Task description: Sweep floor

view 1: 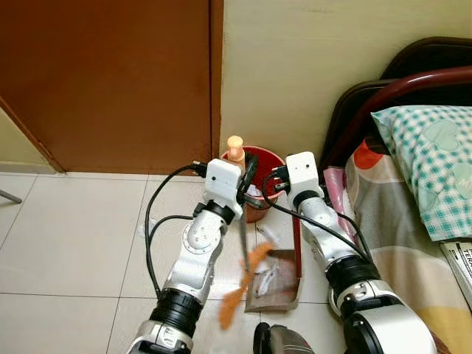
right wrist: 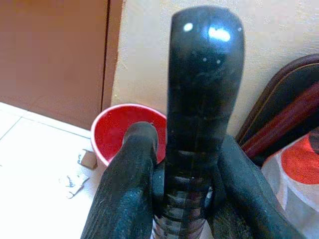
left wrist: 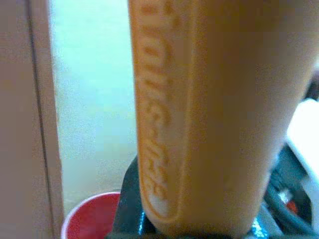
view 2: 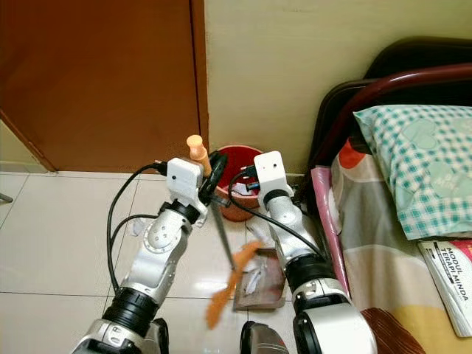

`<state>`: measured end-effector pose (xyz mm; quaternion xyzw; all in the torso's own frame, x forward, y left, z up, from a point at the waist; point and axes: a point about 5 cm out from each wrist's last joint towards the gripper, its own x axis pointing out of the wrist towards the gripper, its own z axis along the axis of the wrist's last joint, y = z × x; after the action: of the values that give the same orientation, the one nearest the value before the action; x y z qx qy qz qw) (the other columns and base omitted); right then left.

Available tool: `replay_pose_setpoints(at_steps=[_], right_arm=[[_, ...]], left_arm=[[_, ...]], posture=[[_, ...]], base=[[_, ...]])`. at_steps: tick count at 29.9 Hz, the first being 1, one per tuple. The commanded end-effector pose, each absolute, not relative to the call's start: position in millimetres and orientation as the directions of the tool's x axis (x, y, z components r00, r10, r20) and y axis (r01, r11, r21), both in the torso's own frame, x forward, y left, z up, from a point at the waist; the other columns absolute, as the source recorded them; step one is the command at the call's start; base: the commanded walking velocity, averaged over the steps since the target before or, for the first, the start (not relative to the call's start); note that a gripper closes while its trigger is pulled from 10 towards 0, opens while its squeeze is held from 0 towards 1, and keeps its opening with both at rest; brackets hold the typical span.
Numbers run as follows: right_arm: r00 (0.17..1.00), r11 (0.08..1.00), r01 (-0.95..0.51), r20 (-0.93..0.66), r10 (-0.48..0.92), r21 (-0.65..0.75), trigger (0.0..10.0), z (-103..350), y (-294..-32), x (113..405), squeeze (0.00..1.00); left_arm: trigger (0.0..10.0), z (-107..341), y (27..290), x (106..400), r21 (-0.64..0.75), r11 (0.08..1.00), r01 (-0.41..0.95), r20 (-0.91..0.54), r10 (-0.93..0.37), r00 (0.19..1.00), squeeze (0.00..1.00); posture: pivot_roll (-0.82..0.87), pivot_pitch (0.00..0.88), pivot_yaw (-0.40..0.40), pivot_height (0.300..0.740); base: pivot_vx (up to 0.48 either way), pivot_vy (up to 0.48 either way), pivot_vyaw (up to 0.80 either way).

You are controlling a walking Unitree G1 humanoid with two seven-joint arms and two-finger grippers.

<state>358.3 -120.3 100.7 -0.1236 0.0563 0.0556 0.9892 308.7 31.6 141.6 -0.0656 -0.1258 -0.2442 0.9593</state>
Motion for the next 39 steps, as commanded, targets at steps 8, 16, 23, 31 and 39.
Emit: replay_pose_setpoints(at_steps=[8,16,23,31,39], right_arm=[[0.989,0.968,-0.119,-0.106,0.098,-0.219,10.0,103,-121,359,0.00],[0.992,0.980,-0.089,-0.102,0.072,-0.178,10.0,99,-138,355,0.00],[0.994,0.985,-0.064,-0.099,0.049,-0.161,10.0,95,-155,349,0.00],[0.995,0.992,-0.048,-0.088,0.038,-0.113,10.0,94,-169,342,0.00],[0.991,0.991,-0.133,-0.028,0.132,-0.028,10.0,108,-176,330,0.00]], left_arm=[[10.0,183,21,302,-0.209,0.842,0.497,0.423,-0.380,0.822,0.00],[10.0,194,101,300,-0.077,0.948,0.309,0.459,-0.242,0.855,0.00],[10.0,203,143,287,-0.050,0.979,0.199,0.468,-0.153,0.870,0.00],[10.0,186,163,279,0.020,0.989,0.148,0.406,-0.143,0.903,0.00],[10.0,141,180,271,0.145,0.987,0.073,0.291,-0.113,0.950,0.00]], posture=[[0.04,0.187,-0.065,0.740],[0.06,0.142,-0.056,0.740],[0.05,0.115,-0.039,0.740],[0.06,0.090,-0.029,0.740],[0.02,0.043,-0.027,0.740]], base=[[0.000,0.000,0.00],[0.000,0.000,0.00],[0.000,0.000,0.00],[0.000,0.000,0.00],[0.000,0.000,0.00]])
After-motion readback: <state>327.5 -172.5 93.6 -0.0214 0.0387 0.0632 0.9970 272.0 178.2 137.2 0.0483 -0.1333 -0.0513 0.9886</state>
